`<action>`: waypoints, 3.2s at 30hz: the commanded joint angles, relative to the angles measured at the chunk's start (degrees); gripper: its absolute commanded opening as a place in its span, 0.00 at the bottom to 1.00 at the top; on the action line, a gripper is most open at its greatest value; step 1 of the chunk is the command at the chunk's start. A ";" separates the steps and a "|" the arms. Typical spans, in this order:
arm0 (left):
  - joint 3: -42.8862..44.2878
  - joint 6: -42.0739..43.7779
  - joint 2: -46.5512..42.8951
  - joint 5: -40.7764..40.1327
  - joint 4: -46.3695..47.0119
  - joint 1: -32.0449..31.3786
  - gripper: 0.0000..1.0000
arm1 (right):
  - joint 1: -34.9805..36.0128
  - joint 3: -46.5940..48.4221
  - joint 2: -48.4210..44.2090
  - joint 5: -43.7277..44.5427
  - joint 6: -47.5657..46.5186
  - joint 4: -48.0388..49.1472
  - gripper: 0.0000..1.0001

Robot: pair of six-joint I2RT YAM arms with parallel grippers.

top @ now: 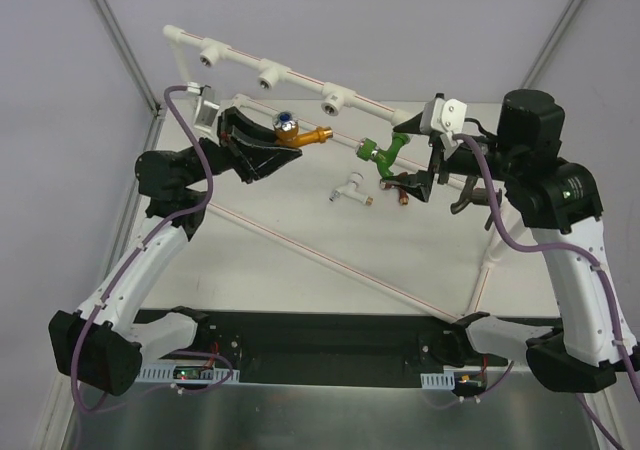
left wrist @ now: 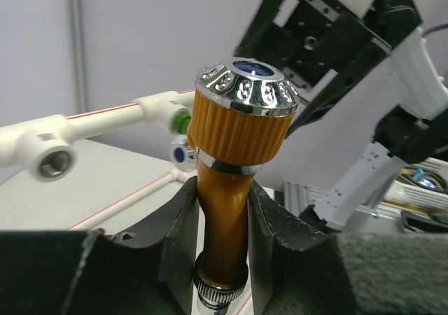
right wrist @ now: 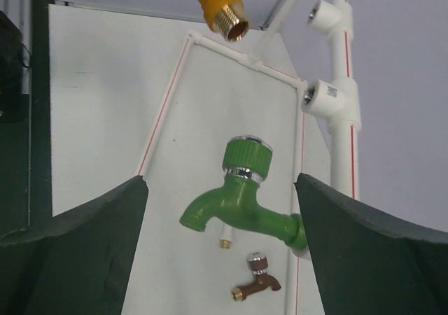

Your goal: Install the water faucets

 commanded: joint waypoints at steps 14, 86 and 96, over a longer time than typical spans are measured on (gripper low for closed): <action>5.76 -6.02 7.00 3.58 12.52 -14.74 0.00 | 5.00 -0.44 4.54 -14.39 7.09 12.07 0.77; 8.84 12.09 -3.46 -21.19 -34.75 4.31 0.00 | 4.30 3.33 4.10 24.85 2.00 0.66 0.82; 4.44 -2.33 -2.67 -26.57 -34.85 20.58 0.00 | -2.02 5.18 6.12 41.86 -3.71 -9.98 0.85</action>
